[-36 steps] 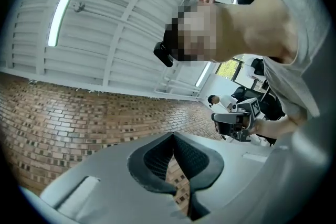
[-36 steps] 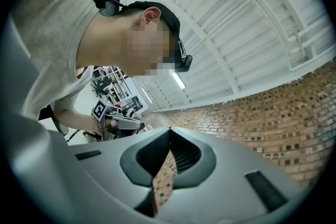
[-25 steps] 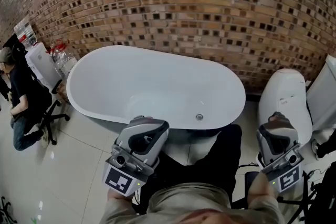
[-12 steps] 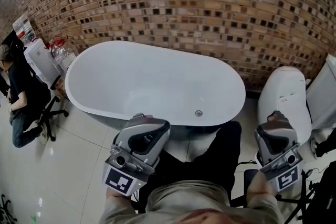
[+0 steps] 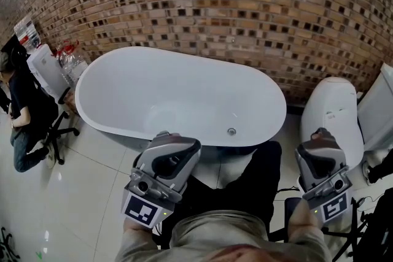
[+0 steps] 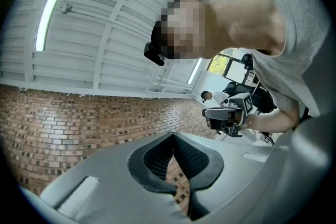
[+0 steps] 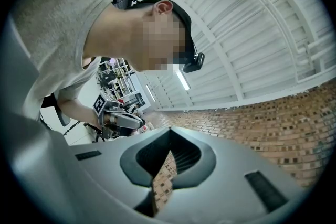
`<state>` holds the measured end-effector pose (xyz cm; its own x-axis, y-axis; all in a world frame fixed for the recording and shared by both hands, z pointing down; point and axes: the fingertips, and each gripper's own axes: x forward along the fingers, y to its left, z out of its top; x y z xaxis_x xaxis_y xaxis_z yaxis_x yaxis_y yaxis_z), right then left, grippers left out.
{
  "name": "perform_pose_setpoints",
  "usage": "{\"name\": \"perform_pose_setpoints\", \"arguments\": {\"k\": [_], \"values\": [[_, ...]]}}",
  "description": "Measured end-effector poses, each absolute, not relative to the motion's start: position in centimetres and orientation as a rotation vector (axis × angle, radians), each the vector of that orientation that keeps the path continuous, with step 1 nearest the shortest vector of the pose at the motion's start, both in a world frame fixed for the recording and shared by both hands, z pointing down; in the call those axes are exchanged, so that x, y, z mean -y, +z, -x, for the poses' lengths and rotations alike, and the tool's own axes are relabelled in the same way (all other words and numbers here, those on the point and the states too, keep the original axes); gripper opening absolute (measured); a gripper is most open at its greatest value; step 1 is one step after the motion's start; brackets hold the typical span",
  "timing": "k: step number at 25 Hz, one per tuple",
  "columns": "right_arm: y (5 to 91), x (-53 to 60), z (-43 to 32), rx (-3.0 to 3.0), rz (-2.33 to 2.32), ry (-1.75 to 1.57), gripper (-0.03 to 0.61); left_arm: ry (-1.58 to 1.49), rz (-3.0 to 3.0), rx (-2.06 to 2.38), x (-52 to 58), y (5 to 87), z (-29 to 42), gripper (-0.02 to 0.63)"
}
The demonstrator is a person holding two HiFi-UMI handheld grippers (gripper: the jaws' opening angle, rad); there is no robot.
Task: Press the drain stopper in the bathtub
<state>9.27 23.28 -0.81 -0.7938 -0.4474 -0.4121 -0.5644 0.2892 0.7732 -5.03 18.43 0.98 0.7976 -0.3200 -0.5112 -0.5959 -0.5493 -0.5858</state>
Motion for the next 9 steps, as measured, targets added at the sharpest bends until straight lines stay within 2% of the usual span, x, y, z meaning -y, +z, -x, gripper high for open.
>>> {"name": "perform_pose_setpoints", "arguments": {"k": [9], "values": [[-0.26, -22.83, -8.67, -2.444, 0.962, 1.562, 0.001, 0.44, 2.186, -0.675, -18.14, 1.17, 5.1, 0.005]]}}
